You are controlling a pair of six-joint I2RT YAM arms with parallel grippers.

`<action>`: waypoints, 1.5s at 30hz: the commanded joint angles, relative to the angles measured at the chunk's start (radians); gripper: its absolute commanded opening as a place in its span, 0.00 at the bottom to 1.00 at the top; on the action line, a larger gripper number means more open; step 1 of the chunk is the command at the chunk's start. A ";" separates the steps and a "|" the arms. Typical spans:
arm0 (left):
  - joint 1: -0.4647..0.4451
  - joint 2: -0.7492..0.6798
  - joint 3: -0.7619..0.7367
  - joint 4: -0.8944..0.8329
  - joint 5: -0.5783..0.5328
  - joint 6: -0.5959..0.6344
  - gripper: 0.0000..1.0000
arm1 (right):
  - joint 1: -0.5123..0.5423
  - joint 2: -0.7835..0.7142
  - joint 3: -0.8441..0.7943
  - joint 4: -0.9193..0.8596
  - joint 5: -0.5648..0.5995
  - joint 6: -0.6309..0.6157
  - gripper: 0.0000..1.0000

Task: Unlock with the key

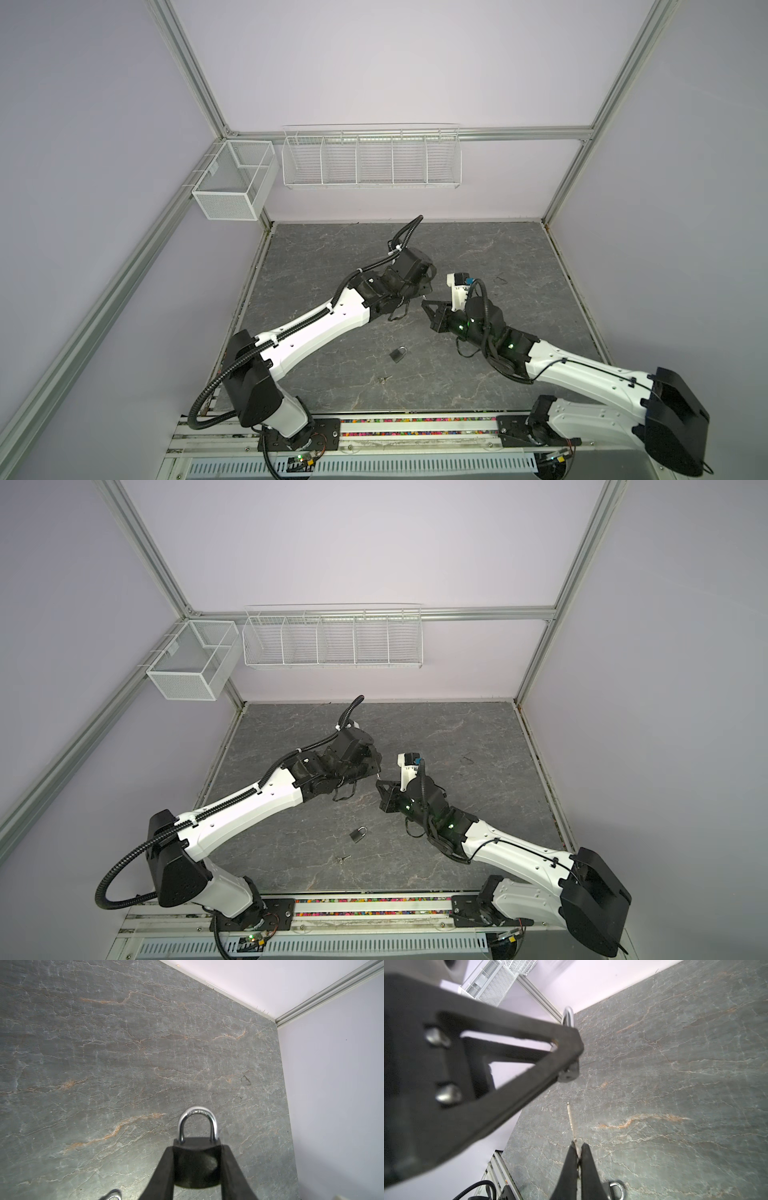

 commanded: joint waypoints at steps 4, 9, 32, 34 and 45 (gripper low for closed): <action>-0.005 -0.022 -0.017 0.013 0.017 0.009 0.00 | -0.012 0.027 0.050 -0.011 -0.001 0.034 0.07; -0.005 -0.027 -0.010 0.014 0.000 0.023 0.00 | -0.012 0.049 0.043 0.012 -0.029 0.044 0.07; -0.005 -0.045 -0.014 0.015 -0.027 0.043 0.00 | -0.036 0.029 0.061 -0.017 -0.024 0.035 0.07; -0.005 -0.044 -0.017 0.019 -0.025 0.042 0.00 | -0.038 0.031 0.057 0.006 -0.033 0.039 0.07; -0.005 -0.028 -0.018 0.027 -0.020 0.054 0.00 | -0.043 0.040 0.075 0.010 -0.051 0.046 0.07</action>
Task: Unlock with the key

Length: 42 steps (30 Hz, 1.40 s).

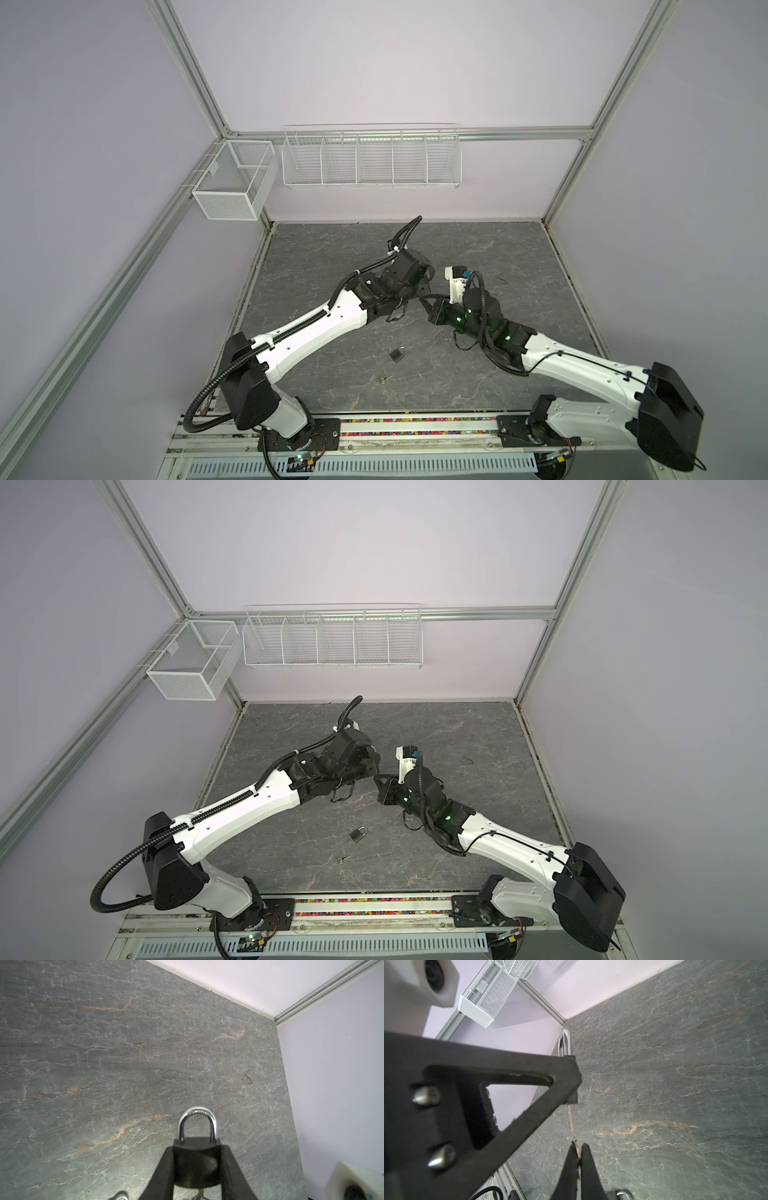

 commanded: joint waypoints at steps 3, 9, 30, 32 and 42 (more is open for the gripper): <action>-0.003 -0.009 -0.004 0.015 -0.009 0.015 0.00 | -0.008 -0.009 0.028 0.023 0.004 0.021 0.07; -0.003 0.005 -0.003 0.013 -0.014 0.021 0.00 | -0.014 -0.004 0.046 0.022 -0.017 0.005 0.07; -0.018 0.006 0.004 -0.007 -0.040 0.025 0.00 | -0.032 0.024 0.042 0.085 -0.051 0.048 0.07; -0.030 0.005 0.006 -0.022 -0.052 0.033 0.00 | -0.047 0.019 0.046 0.106 -0.088 0.063 0.07; -0.040 -0.021 -0.015 -0.048 -0.107 0.038 0.00 | -0.075 -0.013 0.088 0.041 -0.159 0.063 0.07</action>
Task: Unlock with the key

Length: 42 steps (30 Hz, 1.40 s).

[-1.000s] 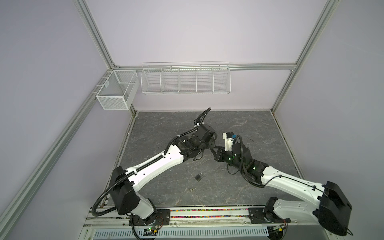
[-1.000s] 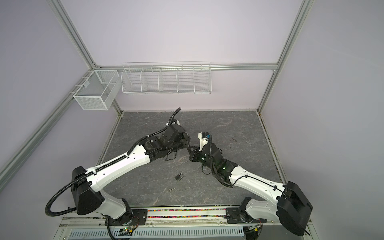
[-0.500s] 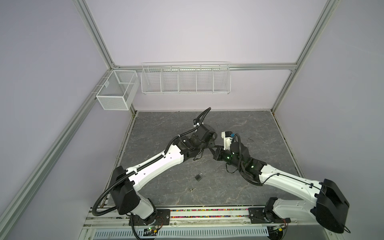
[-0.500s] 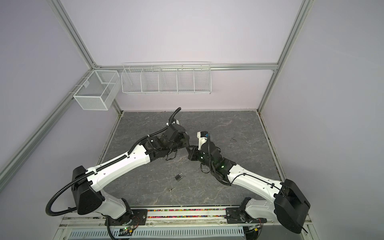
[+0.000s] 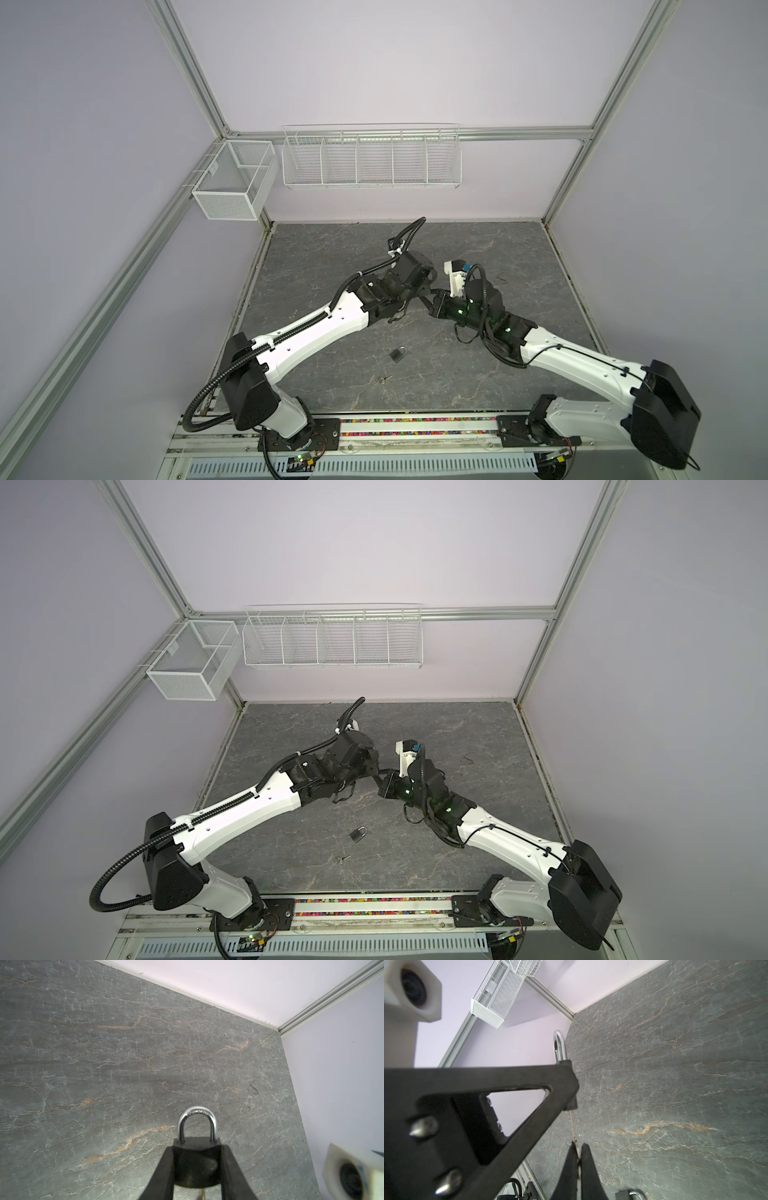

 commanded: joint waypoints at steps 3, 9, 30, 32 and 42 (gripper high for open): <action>-0.012 -0.020 -0.015 -0.072 -0.026 0.013 0.00 | -0.014 -0.057 0.046 0.026 -0.015 0.015 0.07; -0.012 -0.036 -0.026 -0.064 -0.036 0.009 0.00 | -0.013 -0.077 0.057 -0.041 -0.023 -0.014 0.07; 0.011 -0.087 -0.044 0.047 -0.017 -0.107 0.00 | 0.053 -0.029 0.043 -0.025 0.045 -0.046 0.07; 0.014 -0.097 -0.054 0.056 -0.002 -0.112 0.00 | 0.056 -0.027 0.044 -0.023 0.067 -0.051 0.07; 0.021 -0.119 -0.078 0.057 0.002 -0.126 0.00 | 0.058 -0.020 0.056 -0.002 0.082 -0.052 0.07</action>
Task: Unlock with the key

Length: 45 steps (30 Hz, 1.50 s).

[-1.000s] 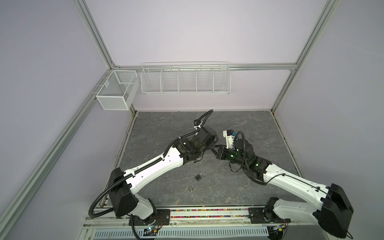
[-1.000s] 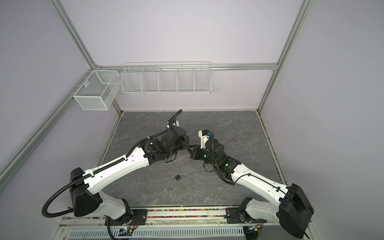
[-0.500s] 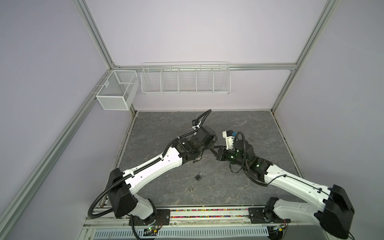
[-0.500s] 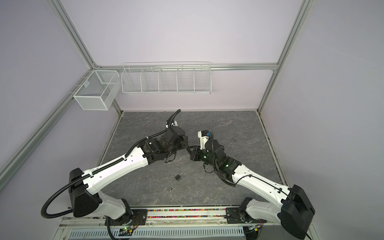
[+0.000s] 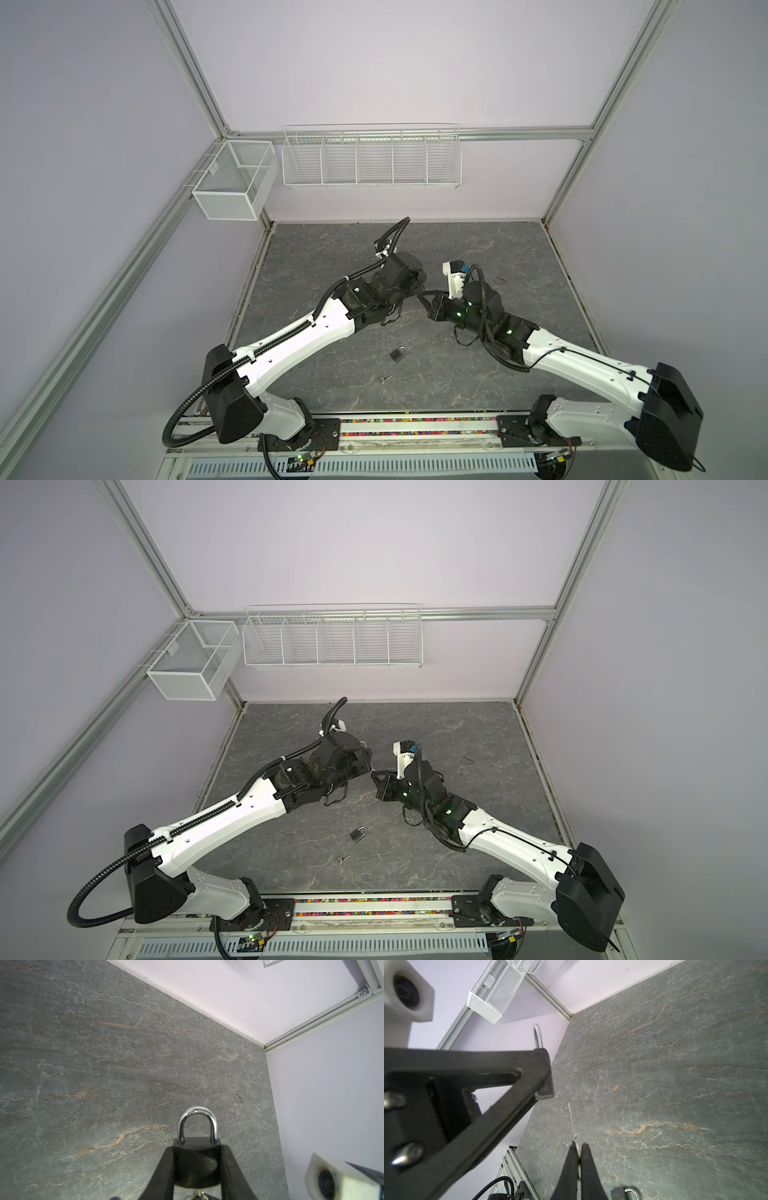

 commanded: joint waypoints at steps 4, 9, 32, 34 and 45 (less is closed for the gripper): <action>0.005 -0.014 -0.008 0.018 -0.008 -0.022 0.00 | 0.017 0.003 0.036 0.059 0.002 0.003 0.07; 0.010 -0.007 -0.004 0.021 -0.006 -0.020 0.00 | 0.020 0.011 0.043 0.059 0.004 0.004 0.07; 0.005 -0.039 -0.038 0.025 0.028 -0.031 0.00 | 0.017 0.054 0.086 0.051 0.071 0.039 0.07; 0.000 -0.043 -0.040 0.010 0.015 -0.026 0.00 | 0.017 0.053 0.093 0.075 0.061 0.029 0.07; -0.022 -0.053 -0.051 -0.023 0.008 0.002 0.00 | 0.013 0.079 0.162 0.077 0.064 -0.020 0.07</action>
